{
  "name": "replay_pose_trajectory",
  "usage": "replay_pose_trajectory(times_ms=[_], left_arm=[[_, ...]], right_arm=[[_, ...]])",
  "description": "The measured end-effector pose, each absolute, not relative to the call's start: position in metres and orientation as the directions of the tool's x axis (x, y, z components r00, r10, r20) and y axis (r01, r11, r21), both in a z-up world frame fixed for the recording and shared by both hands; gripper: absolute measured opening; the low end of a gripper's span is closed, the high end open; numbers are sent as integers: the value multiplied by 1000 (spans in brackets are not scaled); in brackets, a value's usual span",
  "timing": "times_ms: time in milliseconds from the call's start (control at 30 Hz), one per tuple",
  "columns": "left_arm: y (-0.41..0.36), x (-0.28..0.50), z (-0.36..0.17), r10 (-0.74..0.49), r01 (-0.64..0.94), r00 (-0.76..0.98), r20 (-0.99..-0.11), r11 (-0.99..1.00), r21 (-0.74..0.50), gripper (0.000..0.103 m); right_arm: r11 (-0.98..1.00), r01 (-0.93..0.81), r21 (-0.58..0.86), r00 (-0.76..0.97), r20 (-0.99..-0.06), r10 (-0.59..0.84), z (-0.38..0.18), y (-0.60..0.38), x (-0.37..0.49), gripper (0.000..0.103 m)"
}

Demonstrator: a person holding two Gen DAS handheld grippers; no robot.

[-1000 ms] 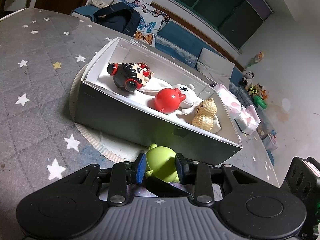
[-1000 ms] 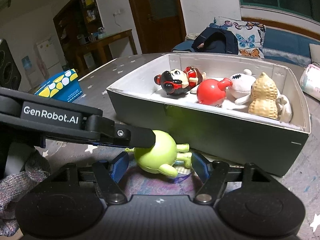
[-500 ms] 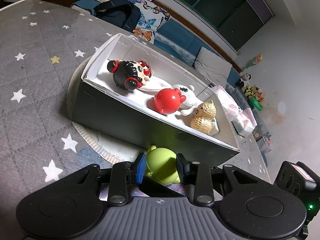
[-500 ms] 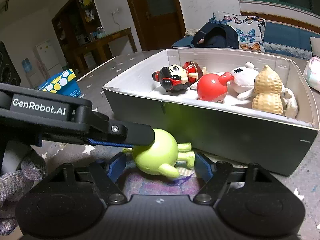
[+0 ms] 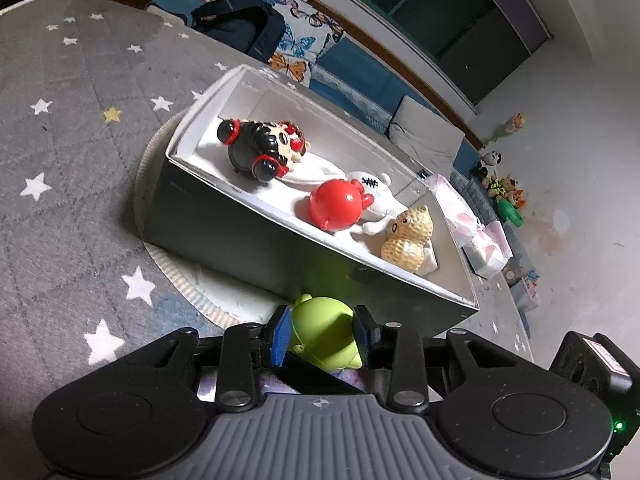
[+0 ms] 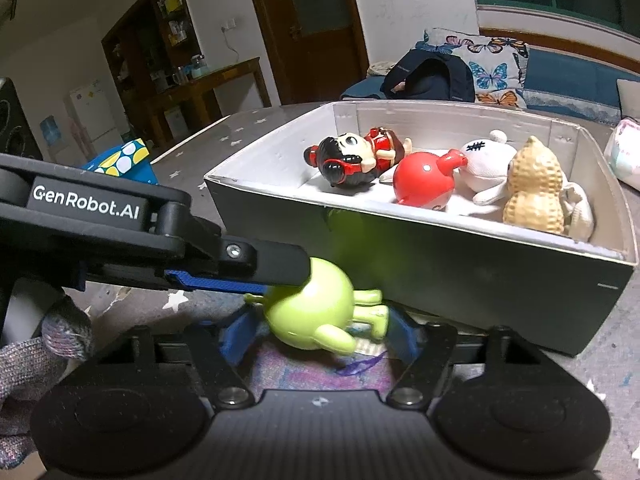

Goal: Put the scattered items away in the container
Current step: 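Grasp the green alien toy with the left tool and lift, then carry the green toy into the white box and open the left tool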

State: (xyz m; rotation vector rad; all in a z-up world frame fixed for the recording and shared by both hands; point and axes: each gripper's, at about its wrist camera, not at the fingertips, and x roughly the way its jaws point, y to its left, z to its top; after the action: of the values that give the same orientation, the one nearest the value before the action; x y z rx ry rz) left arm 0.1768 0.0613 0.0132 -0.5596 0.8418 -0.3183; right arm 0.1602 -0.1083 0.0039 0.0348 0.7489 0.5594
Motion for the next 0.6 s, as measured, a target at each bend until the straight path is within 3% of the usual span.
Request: replay_pose_trajectory(times_ms=[333,600], left_arm=[[56,162,27,-489,82,644,-588,809,-582,36],[48,155,64,-505,151,698,-507,796,-585,36]], right_arm=[[855,-471,215,615,-615,494,15,-115,146,67],[863,-475,171,681,-550,484,52,-125,138,66]])
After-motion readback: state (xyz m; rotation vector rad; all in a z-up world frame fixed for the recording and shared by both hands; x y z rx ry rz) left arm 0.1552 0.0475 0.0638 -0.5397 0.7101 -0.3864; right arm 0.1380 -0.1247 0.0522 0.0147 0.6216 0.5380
